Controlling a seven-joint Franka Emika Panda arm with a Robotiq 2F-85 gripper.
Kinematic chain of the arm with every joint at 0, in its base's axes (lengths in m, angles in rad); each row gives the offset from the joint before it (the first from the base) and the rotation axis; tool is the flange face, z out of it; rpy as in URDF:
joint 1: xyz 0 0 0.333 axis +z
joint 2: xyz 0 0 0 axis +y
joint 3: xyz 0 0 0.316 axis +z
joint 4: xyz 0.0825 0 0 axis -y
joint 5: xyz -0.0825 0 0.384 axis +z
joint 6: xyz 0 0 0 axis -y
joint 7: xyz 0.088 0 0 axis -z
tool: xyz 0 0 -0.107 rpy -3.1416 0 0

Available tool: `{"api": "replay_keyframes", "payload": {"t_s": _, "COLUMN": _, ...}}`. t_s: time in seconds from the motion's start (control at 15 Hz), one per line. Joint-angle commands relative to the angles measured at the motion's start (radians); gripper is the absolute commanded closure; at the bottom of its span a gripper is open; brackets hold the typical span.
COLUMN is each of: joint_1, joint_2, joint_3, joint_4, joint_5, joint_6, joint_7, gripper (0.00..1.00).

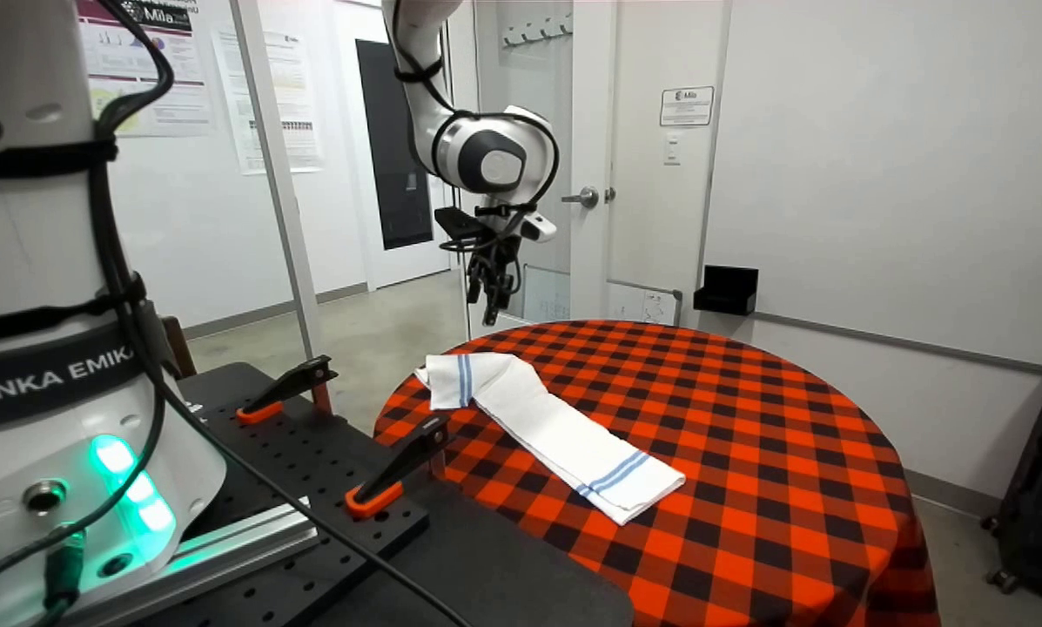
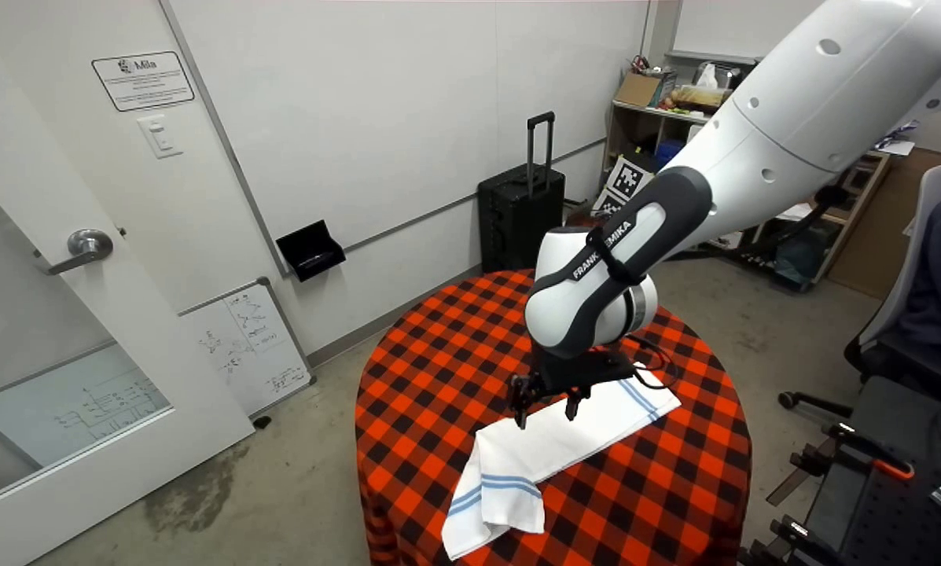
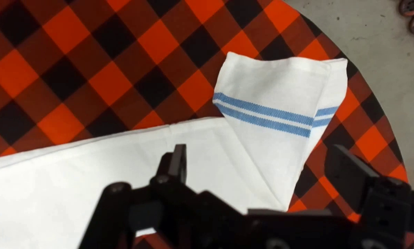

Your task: Straighten out the towel

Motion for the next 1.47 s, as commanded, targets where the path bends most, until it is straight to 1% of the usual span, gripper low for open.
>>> {"api": "replay_keyframes", "payload": {"t_s": 0.0, "joint_1": 0.070, "joint_2": 0.092, "joint_3": -0.017, "joint_4": 0.092, "joint_5": -0.045, "joint_6": -0.017, "joint_7": 0.088, "gripper": 0.00}}
{"api": "replay_keyframes", "payload": {"t_s": 0.2, "joint_1": 0.121, "joint_2": 0.162, "joint_3": -0.024, "joint_4": 0.162, "joint_5": -0.077, "joint_6": -0.036, "joint_7": 0.138, "gripper": 0.00}}
{"api": "replay_keyframes", "payload": {"t_s": 0.53, "joint_1": 0.183, "joint_2": 0.286, "joint_3": -0.045, "joint_4": 0.300, "joint_5": -0.100, "joint_6": -0.059, "joint_7": 0.219, "gripper": 0.00}}
{"api": "replay_keyframes", "payload": {"t_s": 0.93, "joint_1": 0.213, "joint_2": 0.420, "joint_3": -0.045, "joint_4": 0.477, "joint_5": -0.096, "joint_6": -0.096, "joint_7": 0.282, "gripper": 0.00}}
{"api": "replay_keyframes", "payload": {"t_s": 1.4, "joint_1": 0.245, "joint_2": 0.567, "joint_3": -0.049, "joint_4": 0.692, "joint_5": -0.119, "joint_6": -0.195, "joint_7": 0.362, "gripper": 0.00}}
